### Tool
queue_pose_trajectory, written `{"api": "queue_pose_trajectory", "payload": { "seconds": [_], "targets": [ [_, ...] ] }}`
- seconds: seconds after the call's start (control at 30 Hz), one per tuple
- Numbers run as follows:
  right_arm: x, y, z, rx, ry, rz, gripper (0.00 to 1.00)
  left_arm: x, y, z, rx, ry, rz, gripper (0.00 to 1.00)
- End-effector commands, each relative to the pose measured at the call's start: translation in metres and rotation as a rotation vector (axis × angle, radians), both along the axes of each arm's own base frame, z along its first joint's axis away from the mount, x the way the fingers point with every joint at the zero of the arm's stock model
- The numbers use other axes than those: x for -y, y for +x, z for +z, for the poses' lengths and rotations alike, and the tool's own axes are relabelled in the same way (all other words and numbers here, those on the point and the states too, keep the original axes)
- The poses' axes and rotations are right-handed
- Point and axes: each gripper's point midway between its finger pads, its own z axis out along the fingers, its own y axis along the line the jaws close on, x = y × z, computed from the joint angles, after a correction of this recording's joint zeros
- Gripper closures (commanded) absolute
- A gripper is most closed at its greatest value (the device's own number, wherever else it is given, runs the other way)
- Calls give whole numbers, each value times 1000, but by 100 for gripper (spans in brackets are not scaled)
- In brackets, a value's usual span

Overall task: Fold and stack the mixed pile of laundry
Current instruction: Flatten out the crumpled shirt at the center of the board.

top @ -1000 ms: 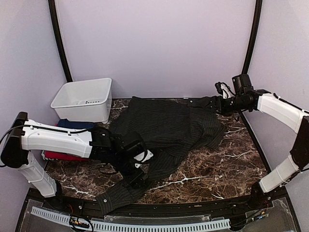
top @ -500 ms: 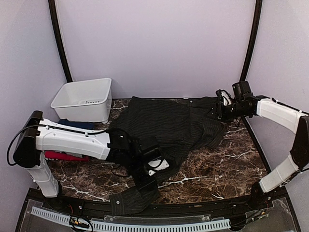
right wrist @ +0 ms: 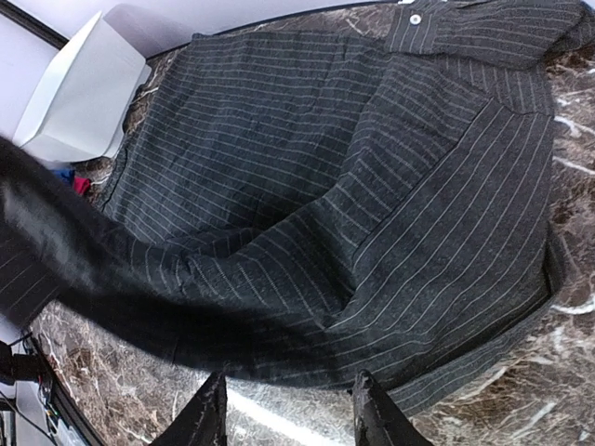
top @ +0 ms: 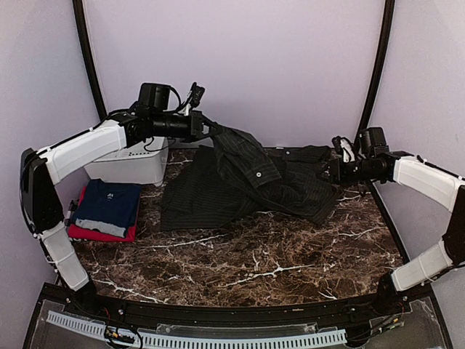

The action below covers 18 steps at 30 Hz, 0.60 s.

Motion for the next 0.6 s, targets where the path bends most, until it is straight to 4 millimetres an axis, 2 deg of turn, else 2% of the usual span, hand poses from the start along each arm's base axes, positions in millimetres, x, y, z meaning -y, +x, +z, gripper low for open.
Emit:
{"api": "queue_pose_trajectory", "payload": {
  "seconds": [0.0,0.03,0.1,0.17,0.2,0.37,0.57],
  "targets": [
    [-25,-9,1,73,-40,75,58,17,52,-40,-151,-81,16,100],
    [-32,-12,-1,82,-53,96,58,19,57,-46,-161,-74,19,100],
    [-49,-17,-6,104,-84,141,58,25,70,-75,-214,-55,28,100],
    [-76,-25,-16,129,-117,216,58,22,80,-87,-239,-54,59,100],
    [-82,-23,-18,150,-135,220,59,19,85,-91,-256,-57,82,100],
    [-142,-27,-40,222,-178,349,62,5,102,-112,-334,-56,169,100],
    [-190,-13,-66,237,-294,455,66,-1,102,-138,-399,2,208,98]
  ]
}}
